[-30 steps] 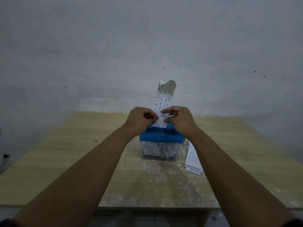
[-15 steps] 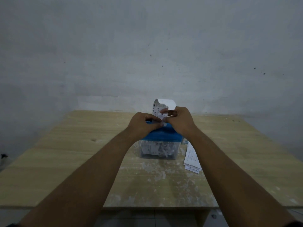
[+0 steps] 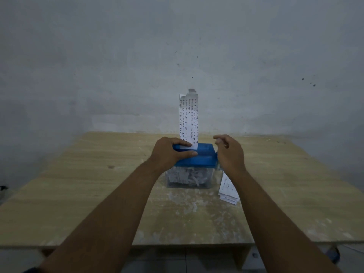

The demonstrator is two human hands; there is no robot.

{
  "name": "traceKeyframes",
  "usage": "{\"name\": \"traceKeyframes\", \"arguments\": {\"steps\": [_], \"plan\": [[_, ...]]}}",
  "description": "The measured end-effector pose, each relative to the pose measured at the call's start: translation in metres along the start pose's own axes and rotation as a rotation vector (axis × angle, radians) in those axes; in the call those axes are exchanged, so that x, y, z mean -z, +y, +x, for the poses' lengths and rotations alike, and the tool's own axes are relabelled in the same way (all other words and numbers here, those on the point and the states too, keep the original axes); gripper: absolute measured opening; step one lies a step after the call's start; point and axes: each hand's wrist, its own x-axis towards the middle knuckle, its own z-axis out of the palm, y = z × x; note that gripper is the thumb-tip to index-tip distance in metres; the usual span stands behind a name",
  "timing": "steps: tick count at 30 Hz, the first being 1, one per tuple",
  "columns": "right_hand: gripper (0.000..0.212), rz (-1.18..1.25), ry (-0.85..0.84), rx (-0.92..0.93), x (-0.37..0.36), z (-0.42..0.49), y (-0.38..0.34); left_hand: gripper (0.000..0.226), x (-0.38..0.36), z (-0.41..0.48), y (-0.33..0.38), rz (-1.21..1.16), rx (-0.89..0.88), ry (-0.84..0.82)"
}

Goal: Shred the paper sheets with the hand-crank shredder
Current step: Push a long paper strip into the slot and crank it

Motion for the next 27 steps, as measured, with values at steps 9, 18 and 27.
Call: {"name": "traceKeyframes", "arguments": {"steps": [9,18,27], "plan": [[0.02,-0.152,-0.173,-0.268,0.011,-0.047,0.05,0.036,-0.005,-0.002,-0.002,-0.055,0.008,0.032],[0.019,0.171,-0.067,-0.314,0.038,-0.063,0.015,0.021,-0.006,0.0,-0.002,-0.068,-0.012,-0.016],[0.018,0.192,-0.08,-0.202,0.053,-0.022,-0.019,0.023,-0.003,0.005,-0.003,-0.027,-0.001,-0.048]]}}
